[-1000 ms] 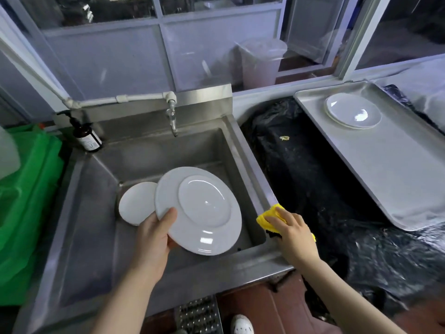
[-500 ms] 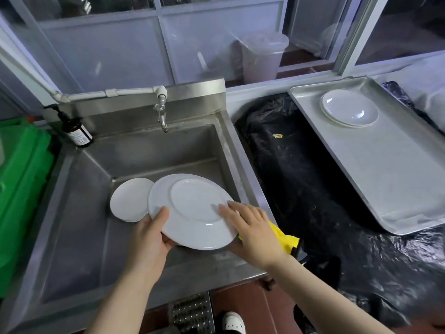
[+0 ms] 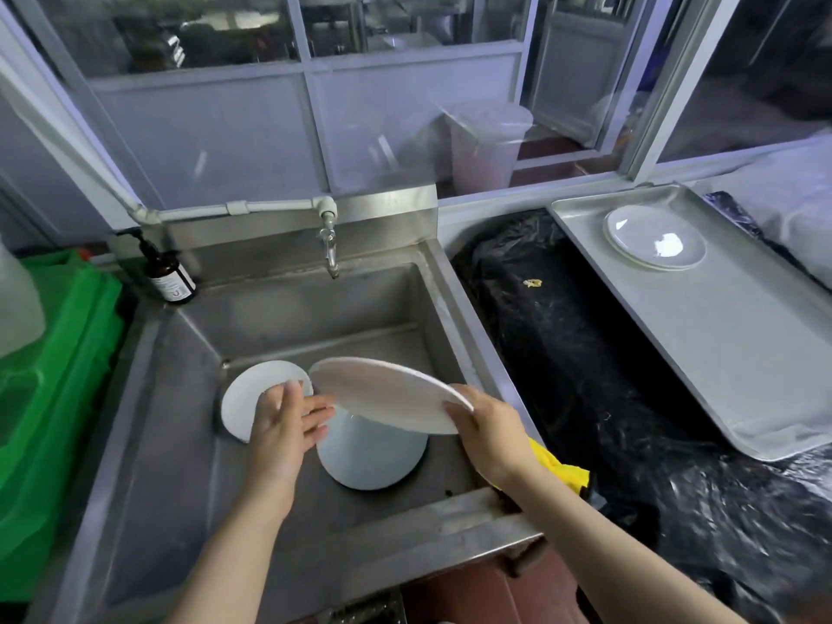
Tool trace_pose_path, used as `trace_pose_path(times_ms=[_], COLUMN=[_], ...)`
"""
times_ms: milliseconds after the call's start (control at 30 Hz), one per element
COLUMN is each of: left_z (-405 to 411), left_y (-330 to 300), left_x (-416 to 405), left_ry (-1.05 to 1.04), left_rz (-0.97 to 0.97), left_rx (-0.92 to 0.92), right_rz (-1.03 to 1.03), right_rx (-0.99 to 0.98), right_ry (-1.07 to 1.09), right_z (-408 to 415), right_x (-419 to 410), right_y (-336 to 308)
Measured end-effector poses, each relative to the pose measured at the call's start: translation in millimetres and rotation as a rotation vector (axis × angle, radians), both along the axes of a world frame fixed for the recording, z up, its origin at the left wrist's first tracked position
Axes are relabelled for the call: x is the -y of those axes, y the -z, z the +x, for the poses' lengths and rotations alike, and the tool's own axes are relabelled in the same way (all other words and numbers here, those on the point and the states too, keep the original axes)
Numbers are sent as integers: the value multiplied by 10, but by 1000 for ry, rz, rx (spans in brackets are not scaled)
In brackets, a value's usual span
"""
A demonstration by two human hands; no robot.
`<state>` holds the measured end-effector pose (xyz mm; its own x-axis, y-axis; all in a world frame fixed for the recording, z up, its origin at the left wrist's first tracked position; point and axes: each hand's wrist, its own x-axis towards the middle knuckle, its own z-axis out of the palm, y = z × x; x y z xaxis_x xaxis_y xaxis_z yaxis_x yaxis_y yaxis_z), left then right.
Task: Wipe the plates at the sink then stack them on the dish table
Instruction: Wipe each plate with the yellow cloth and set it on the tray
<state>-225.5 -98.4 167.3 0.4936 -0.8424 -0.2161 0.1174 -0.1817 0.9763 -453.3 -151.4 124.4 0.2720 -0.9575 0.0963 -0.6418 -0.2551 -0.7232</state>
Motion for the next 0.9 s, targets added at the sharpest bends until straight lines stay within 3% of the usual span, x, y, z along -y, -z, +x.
trace_pose_path(times_ms=[100, 200, 333, 467, 567, 667, 733, 800, 900], left_z=[141, 159, 209, 275, 221, 111, 62, 43, 32], left_y=[16, 65, 117, 115, 155, 203, 219, 228, 248], left_x=[32, 30, 42, 67, 45, 6, -4, -5, -16], left_ry=[90, 263, 345, 451, 555, 546, 525, 498, 462], left_rz=[85, 172, 161, 176, 187, 200, 214, 236, 252], left_rx=[102, -82, -327, -324, -261, -268, -226, -174, -123], right_rz=[315, 501, 700, 796, 690, 392, 200, 207, 345], right_rx=[292, 530, 687, 761, 727, 417, -103, -551, -798], right_ry=[67, 61, 131, 193, 241, 407, 417, 317, 186], right_z=[14, 43, 24, -47, -74, -150, -318, -514, -685], right_x=[-24, -102, -188, -267, -303, -302, -314, -358, -473], right_y=[-54, -139, -167, -94, -20, 116, 285, 493, 712])
